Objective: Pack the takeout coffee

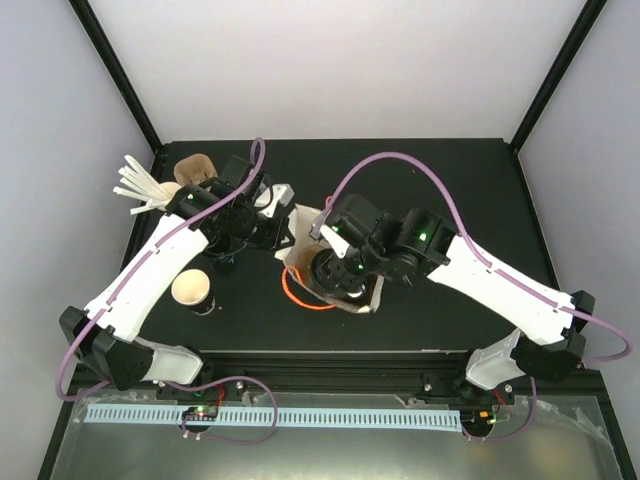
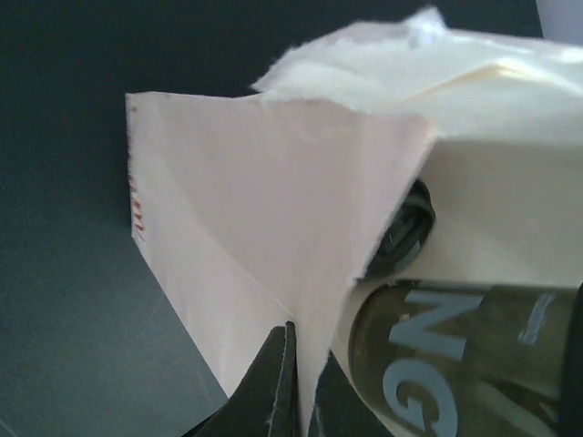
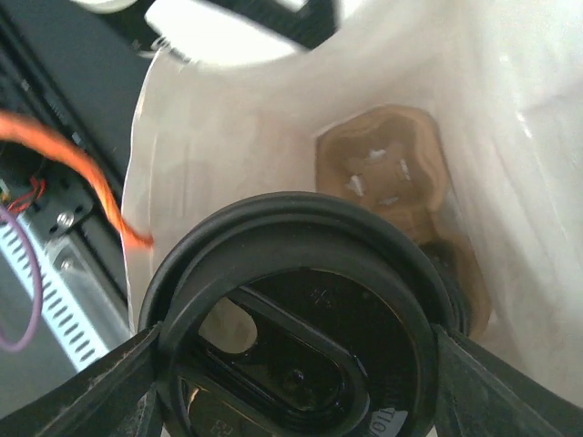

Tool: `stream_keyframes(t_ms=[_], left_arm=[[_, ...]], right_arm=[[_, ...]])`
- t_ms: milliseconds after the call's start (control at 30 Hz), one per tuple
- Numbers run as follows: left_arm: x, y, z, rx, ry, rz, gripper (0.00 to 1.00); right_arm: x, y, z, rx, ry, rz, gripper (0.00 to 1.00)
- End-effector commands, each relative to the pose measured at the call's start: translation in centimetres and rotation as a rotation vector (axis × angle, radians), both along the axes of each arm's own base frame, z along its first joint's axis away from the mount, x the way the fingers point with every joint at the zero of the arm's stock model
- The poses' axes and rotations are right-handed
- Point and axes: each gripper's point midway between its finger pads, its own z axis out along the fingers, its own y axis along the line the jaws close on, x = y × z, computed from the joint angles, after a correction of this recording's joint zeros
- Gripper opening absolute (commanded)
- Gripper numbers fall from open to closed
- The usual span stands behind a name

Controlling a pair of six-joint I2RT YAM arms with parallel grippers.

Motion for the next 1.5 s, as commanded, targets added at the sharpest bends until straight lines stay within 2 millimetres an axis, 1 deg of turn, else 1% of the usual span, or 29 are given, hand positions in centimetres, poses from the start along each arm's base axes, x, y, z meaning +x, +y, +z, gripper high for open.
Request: stream_keyframes(t_ms=[0, 167, 267, 467, 533, 633, 733, 833, 1067, 1200, 1300, 1467], left_arm=[[-0.2, -0.6, 1.5, -0.054, -0.087, -0.062, 0.03], [-1.3, -1.5, 1.7, -0.087, -0.084, -0.138, 0.04], [-2.1, -1.6, 1.7, -0.081, -0.073, -0.166, 0.04], [-3.5, -1.6, 0.9, -0.062, -0.039, -0.204, 0.04], [-3.5, -1.5, 0.8, -0.05, -0.037, -0.207, 0.04], [-3.3, -1.5, 1.2, -0.042, -0.047, -0.205, 0.04], [-3.1, -1.5, 0.9, -0.031, -0.045, -0.196, 0.04], [-2.9, -1.3, 0.4, -0.012, -0.035, -0.18, 0.04], [-2.6, -1.1, 0.0, -0.008, -0.044, -0.151, 0.04], [-2.7, -1.1, -0.1, -0.006, -0.042, -0.151, 0.04], [-2.7, -1.1, -0.2, -0.007, -0.039, -0.149, 0.04], [-2.9, -1.4, -0.3, -0.005, -0.031, -0.159, 0.04]], right_arm=[[-2.9, 1.0, -0.6, 0.0, 0.036, 0.12, 0.51], [-3.1, 3.7, -0.7, -0.017, -0.032, 0.153, 0.51], [-2.8, 4.5, -0.8, -0.034, -0.081, 0.134, 0.51], [0.7, 3.8, -2.3, -0.136, -0.227, -0.03, 0.5], [1.9, 3.7, -2.7, -0.172, -0.269, -0.076, 0.5], [2.7, 3.6, -3.5, -0.22, -0.301, -0.101, 0.5], [2.4, 4.3, -4.8, -0.229, -0.275, -0.066, 0.5], [2.0, 5.2, -5.5, -0.198, -0.253, -0.036, 0.5], [2.0, 6.0, -7.8, -0.188, -0.227, 0.009, 0.5], [2.3, 5.9, -8.9, -0.146, -0.168, 0.015, 0.5], [2.5, 5.7, -10.0, -0.142, -0.129, 0.036, 0.5], [2.0, 5.9, -11.7, -0.165, -0.079, 0.084, 0.5]])
